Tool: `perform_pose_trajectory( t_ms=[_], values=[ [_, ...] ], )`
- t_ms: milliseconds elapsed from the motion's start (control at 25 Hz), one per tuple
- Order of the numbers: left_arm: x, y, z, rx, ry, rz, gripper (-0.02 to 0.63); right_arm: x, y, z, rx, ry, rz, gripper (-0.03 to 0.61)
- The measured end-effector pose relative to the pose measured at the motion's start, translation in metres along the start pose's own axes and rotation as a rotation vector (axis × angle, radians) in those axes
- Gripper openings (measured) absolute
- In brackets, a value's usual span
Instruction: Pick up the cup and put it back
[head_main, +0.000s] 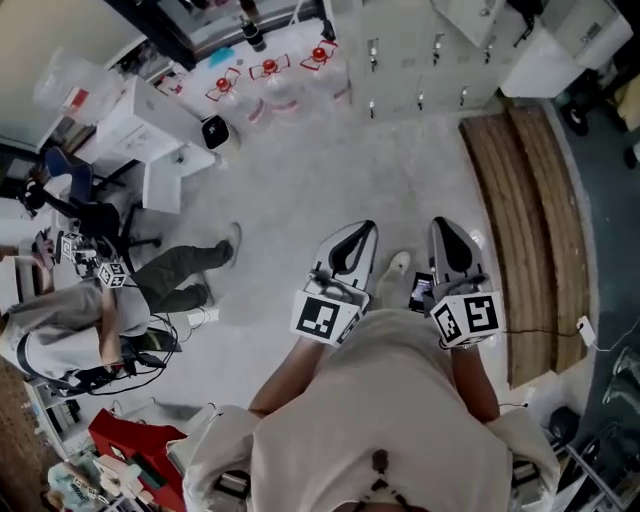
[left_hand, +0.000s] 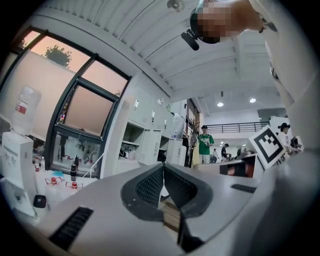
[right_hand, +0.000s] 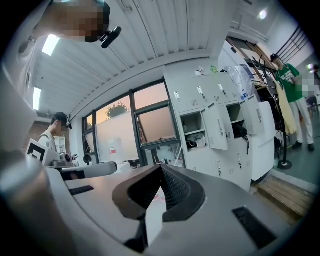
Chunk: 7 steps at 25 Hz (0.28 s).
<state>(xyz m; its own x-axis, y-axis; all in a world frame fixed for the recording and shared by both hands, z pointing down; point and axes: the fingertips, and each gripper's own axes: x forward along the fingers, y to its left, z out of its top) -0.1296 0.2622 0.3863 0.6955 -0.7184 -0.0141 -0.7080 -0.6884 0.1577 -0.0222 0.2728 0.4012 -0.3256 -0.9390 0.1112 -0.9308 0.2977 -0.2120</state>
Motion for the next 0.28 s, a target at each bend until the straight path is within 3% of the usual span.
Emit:
perform_pose_trajectory(
  t_ms=[280],
  values=[
    [-0.074,0.0,-0.001,-0.013,-0.004,-0.019,0.009,-0.037,0.074,-0.017,-0.017,0.007,0.004,0.025]
  ],
)
